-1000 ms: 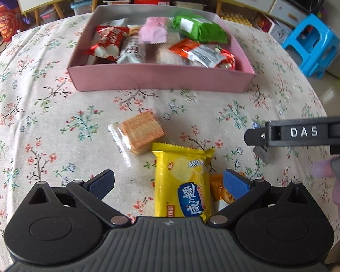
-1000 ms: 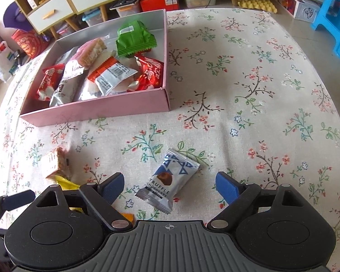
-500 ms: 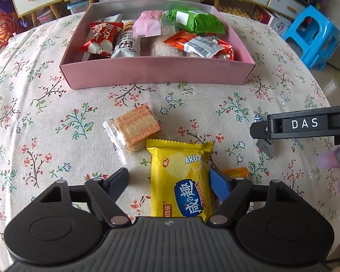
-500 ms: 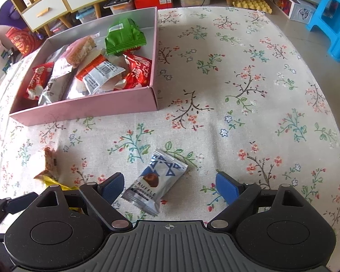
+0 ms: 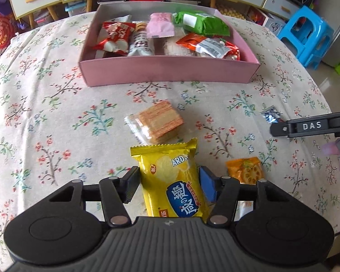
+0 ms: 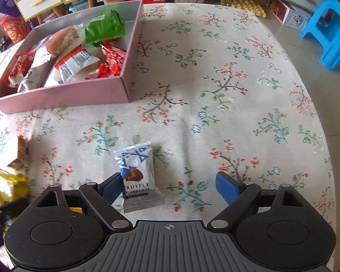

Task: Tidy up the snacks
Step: 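Grasp the yellow chip bag with left tool while right tool grasps the truffle chocolate packet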

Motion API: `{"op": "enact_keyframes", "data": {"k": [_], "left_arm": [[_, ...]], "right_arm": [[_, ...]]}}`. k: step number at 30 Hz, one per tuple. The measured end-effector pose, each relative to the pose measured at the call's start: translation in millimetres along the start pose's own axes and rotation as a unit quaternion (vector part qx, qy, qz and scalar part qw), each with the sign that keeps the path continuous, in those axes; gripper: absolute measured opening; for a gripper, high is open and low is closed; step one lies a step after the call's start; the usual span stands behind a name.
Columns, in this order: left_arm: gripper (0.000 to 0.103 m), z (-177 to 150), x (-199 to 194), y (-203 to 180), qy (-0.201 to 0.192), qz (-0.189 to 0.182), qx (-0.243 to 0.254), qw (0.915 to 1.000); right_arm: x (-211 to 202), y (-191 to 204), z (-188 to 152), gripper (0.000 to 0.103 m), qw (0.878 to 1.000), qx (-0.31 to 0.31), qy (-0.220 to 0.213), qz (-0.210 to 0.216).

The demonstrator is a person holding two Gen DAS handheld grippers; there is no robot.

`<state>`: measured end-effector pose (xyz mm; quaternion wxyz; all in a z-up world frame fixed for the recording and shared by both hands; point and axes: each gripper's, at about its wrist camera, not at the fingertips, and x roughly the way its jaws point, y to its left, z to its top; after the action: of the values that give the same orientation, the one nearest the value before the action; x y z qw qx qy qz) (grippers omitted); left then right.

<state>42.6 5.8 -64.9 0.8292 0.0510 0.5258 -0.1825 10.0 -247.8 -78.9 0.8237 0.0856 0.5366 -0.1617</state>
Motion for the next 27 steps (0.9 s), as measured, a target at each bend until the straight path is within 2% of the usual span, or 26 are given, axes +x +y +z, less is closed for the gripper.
{"op": "enact_keyframes", "data": {"k": [9, 14, 17, 20, 23, 26, 27], "left_arm": [[0.055, -9, -10, 23, -0.011, 0.029, 0.007, 0.9995], [0.063, -14, -13, 30, -0.021, 0.051, 0.01, 0.9984], [0.064, -15, -12, 37, -0.019, 0.046, 0.0, 0.9987], [0.066, -15, -10, 44, 0.0, 0.019, -0.034, 0.9992], [0.066, -15, -11, 48, 0.0, 0.006, -0.055, 0.9985], [0.062, -17, -13, 50, -0.001, 0.006, -0.065, 0.9978], [0.056, -17, -14, 50, -0.002, 0.009, -0.066, 0.9978]], "right_arm": [[-1, -2, -2, 0.09, 1.0, -0.021, -0.015, 0.006], [-2, 0, -3, 0.09, 0.999, -0.032, -0.024, 0.012], [-2, 3, -5, 0.089, 0.998, -0.045, -0.032, 0.016], [-3, 6, -7, 0.088, 0.997, -0.061, -0.038, 0.022], [-4, 11, -9, 0.087, 0.996, -0.075, -0.043, 0.025], [-6, 16, -11, 0.081, 0.995, -0.082, -0.047, 0.03], [-7, 18, -11, 0.077, 0.995, -0.084, -0.048, 0.033]]}}
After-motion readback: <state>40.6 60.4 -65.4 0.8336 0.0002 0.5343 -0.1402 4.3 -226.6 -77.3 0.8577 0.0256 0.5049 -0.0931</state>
